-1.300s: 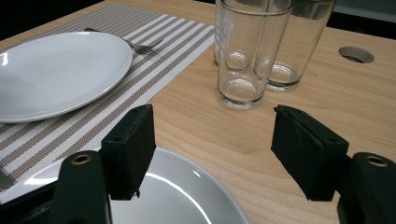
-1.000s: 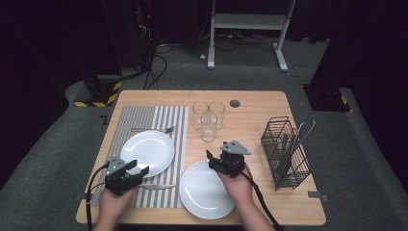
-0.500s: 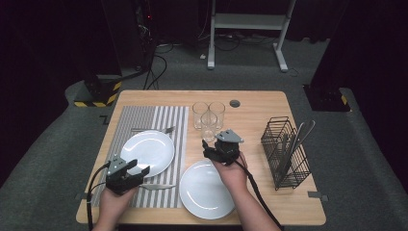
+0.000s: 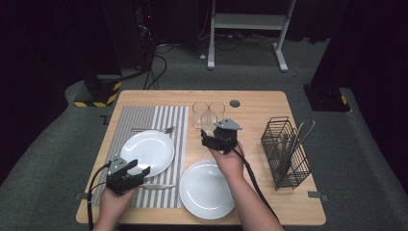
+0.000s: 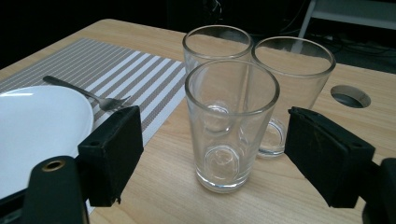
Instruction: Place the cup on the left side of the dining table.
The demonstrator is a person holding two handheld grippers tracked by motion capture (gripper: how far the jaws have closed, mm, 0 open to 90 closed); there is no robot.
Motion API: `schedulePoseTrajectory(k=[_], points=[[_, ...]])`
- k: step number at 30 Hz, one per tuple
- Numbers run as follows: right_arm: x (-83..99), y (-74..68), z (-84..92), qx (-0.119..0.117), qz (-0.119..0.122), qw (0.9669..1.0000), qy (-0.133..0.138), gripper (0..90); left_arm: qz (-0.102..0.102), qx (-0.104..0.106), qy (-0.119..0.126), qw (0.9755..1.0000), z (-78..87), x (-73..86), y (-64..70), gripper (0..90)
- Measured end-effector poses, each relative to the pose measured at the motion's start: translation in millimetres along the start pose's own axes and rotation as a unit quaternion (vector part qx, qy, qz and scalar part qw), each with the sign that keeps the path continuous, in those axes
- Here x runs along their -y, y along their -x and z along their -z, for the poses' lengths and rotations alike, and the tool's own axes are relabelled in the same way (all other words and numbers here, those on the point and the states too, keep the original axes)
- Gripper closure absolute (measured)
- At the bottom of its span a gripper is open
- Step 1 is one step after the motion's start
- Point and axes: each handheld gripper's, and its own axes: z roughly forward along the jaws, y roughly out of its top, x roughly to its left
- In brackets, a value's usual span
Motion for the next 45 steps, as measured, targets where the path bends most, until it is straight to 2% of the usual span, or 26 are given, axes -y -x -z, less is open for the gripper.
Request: schedulePoseTrajectory(k=[6, 12, 22, 28, 32, 38, 45], points=[[-7.5, -0.4, -8.7, 0.005, 0.002, 0.9999, 0.01, 18.2, 0.001, 0.001, 0.003, 1.0, 1.1, -0.5, -1.1, 37.2], [-13.6, -0.2, -20.3, 0.016, 0.005, 0.9999, -0.003, 17.0, -0.001, 0.003, 0.003, 1.0, 0.0, -0.6, 0.0, 37.0], [-6.0, 4.7, -39.1, 0.028, -0.008, 0.9993, -0.022, 17.0, 0.002, 0.005, 0.005, 1.0, -0.1, -0.2, -0.9, 37.0], [-3.0, 3.4, -48.3, 0.029, -0.013, 0.9992, -0.024, 17.8, 0.0, 0.005, 0.003, 1.0, -0.6, 0.2, -1.0, 36.8], [-1.5, 3.9, -52.0, 0.029, -0.019, 0.9992, -0.022, 21.3, 0.006, 0.006, 0.005, 0.9999, 0.6, 0.2, -3.7, 36.8], [-1.1, 4.8, -54.3, 0.035, -0.016, 0.999, -0.021, 27.8, 0.008, 0.003, 0.007, 0.9999, 1.8, 0.2, -5.9, 36.8], [-1.0, 2.2, -50.5, 0.038, -0.008, 0.9989, -0.028, 28.5, 0.011, 0.003, 0.008, 0.9999, 2.7, 0.1, -6.7, 36.8]])
